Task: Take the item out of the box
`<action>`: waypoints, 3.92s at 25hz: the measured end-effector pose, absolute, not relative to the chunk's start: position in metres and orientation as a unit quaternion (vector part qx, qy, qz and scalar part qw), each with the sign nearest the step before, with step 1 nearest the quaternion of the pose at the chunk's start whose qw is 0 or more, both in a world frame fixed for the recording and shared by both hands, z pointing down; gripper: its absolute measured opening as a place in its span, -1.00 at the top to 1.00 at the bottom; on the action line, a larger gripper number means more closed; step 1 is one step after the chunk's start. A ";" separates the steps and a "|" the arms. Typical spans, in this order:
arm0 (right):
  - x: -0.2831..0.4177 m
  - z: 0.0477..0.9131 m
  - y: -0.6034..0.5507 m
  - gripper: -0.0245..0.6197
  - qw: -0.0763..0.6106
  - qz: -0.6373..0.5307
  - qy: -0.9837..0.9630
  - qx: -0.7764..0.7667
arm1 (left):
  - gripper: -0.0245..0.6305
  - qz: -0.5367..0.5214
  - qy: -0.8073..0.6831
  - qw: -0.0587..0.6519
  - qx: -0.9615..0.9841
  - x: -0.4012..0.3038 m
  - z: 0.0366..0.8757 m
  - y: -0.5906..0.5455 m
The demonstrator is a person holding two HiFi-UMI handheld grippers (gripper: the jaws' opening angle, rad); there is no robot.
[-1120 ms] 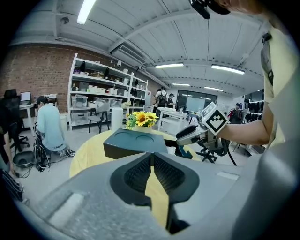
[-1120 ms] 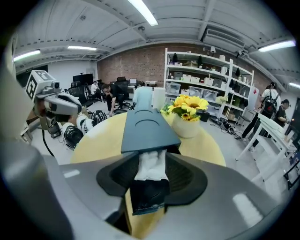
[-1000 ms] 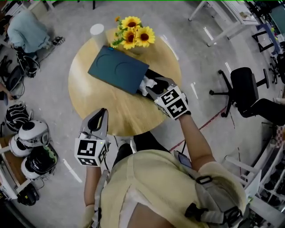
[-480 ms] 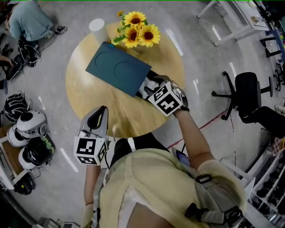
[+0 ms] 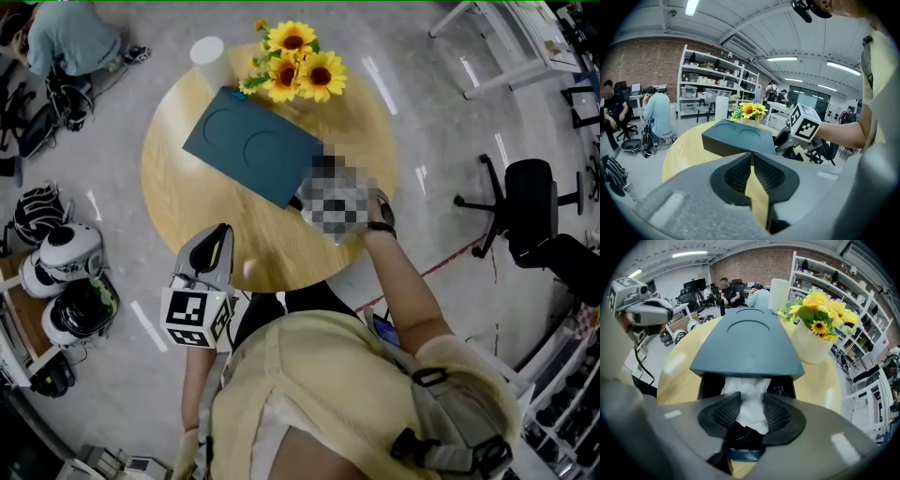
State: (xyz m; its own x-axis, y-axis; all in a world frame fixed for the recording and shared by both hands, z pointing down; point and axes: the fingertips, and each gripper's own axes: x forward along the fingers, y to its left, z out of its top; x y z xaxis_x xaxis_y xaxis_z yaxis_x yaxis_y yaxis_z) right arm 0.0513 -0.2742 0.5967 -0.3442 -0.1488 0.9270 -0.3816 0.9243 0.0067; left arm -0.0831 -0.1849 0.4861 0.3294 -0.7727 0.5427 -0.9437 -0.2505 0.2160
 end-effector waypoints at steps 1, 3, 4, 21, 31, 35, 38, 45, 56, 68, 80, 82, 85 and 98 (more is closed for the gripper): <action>0.051 0.598 -0.273 0.49 0.550 0.108 -0.813 0.159 | 0.86 0.166 -0.554 0.259 0.774 -0.082 0.487 -0.186; 0.051 0.598 -0.273 0.50 0.550 0.113 -0.814 0.151 | 0.86 0.163 -0.553 0.259 0.774 -0.081 0.486 -0.189; 0.051 0.598 -0.273 0.50 0.548 0.115 -0.815 0.149 | 0.86 0.160 -0.553 0.260 0.775 -0.080 0.484 -0.190; 0.054 0.585 -0.271 0.78 0.552 0.084 -0.815 0.156 | 0.87 0.137 -0.542 0.252 0.790 -0.098 0.467 -0.185; 0.069 0.556 -0.264 0.80 0.584 0.071 -0.788 0.180 | 0.90 0.131 -0.520 0.226 0.813 -0.112 0.449 -0.183; 0.075 0.540 -0.265 0.82 0.583 0.057 -0.783 0.210 | 0.90 0.126 -0.521 0.223 0.814 -0.120 0.446 -0.179; 0.079 0.527 -0.263 0.82 0.575 0.050 -0.783 0.231 | 0.90 0.120 -0.522 0.218 0.816 -0.124 0.441 -0.178; 0.084 0.501 -0.252 0.83 0.538 0.051 -0.794 0.278 | 0.90 0.115 -0.513 0.204 0.826 -0.122 0.432 -0.175; 0.072 0.449 -0.219 0.84 0.445 0.064 -0.831 0.326 | 0.91 0.106 -0.507 0.193 0.833 -0.128 0.422 -0.162; 0.063 0.420 -0.188 0.84 0.370 0.078 -0.862 0.338 | 0.91 0.110 -0.509 0.172 0.836 -0.136 0.405 -0.155; 0.046 0.388 -0.164 0.84 0.263 0.119 -0.901 0.325 | 0.91 0.099 -0.513 0.170 0.835 -0.141 0.395 -0.147; 0.045 0.386 -0.162 0.84 0.252 0.121 -0.904 0.324 | 0.91 0.098 -0.515 0.168 0.835 -0.142 0.394 -0.147; 0.042 0.381 -0.161 0.84 0.237 0.123 -0.909 0.322 | 0.91 0.099 -0.515 0.167 0.835 -0.141 0.394 -0.147; 0.039 0.360 -0.156 0.85 0.197 0.125 -0.922 0.310 | 0.91 0.092 -0.533 0.152 0.827 -0.153 0.378 -0.145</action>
